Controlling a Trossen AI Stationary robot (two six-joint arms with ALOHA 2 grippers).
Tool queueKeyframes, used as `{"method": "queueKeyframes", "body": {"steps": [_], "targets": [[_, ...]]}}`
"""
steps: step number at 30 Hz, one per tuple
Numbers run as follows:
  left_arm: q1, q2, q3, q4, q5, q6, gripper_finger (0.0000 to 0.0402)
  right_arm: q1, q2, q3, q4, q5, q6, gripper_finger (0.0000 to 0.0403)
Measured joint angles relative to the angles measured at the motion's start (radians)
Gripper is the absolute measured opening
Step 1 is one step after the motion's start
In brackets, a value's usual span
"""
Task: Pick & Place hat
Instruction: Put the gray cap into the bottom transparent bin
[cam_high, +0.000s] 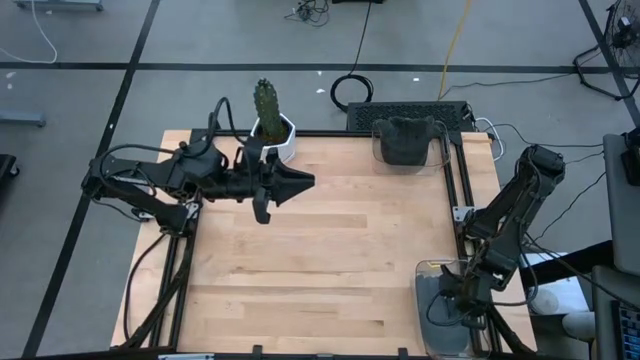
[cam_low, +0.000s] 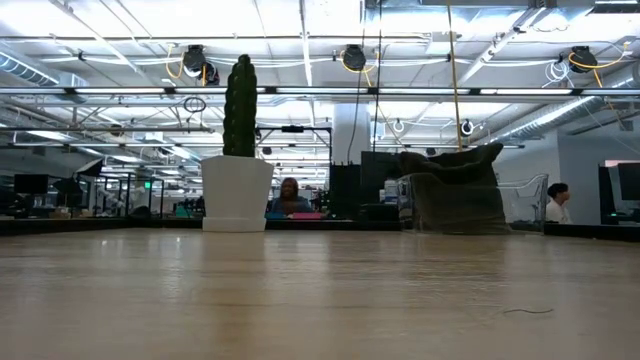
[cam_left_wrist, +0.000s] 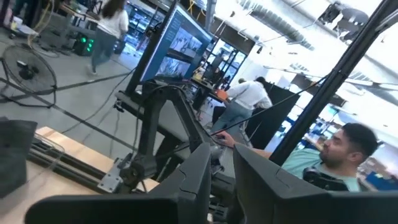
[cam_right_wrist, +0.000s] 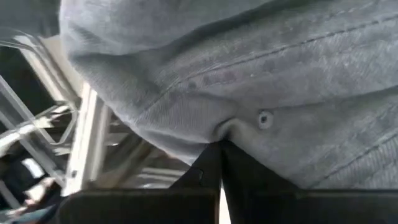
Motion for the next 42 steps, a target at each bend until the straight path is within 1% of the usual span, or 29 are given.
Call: {"method": "queueKeyframes", "body": {"steps": [2,5,10,12,17,22,25,30,34,37,42], "targets": [[-0.003,0.000,0.000,-0.002,-0.009,0.025,0.0076,0.000,0.000,-0.012,-0.005,0.024,-0.045,0.0000],[-0.003,0.000,0.000,0.000,-0.057,0.035,0.0076,0.000,0.000,-0.030,-0.005,0.060,-0.108,0.0000],[-0.002,0.000,0.000,-0.002,-0.083,0.037,0.0076,-0.010,-0.001,-0.070,0.010,0.067,-0.167,0.0000],[-0.002,0.000,0.000,-0.001,-0.083,0.037,0.0076,-0.014,-0.002,-0.089,0.053,0.072,-0.196,0.0000],[0.012,0.001,0.000,-0.001,-0.083,0.039,0.0076,-0.024,-0.002,-0.144,0.169,0.073,-0.213,0.0000],[0.031,0.001,0.000,0.000,-0.084,0.039,0.0076,-0.024,-0.002,-0.150,0.155,0.099,-0.214,0.0000],[0.039,0.001,0.000,0.000,-0.084,0.039,0.0076,-0.022,-0.002,-0.150,0.146,0.158,-0.228,0.0000],[0.038,0.002,0.000,-0.001,-0.091,0.037,0.0076,-0.025,-0.001,-0.150,0.178,0.314,-0.294,0.0000],[0.038,0.002,0.000,-0.001,-0.091,0.037,0.0076,-0.024,-0.001,-0.157,0.179,0.360,-0.333,0.0000],[0.038,0.002,0.000,-0.001,-0.091,0.041,0.0076,-0.024,-0.002,-0.188,0.193,0.364,-0.330,0.0000],[0.038,0.002,0.000,-0.002,-0.086,0.033,0.0076,-0.032,-0.013,-0.203,0.193,0.350,-0.242,0.0000]]}}
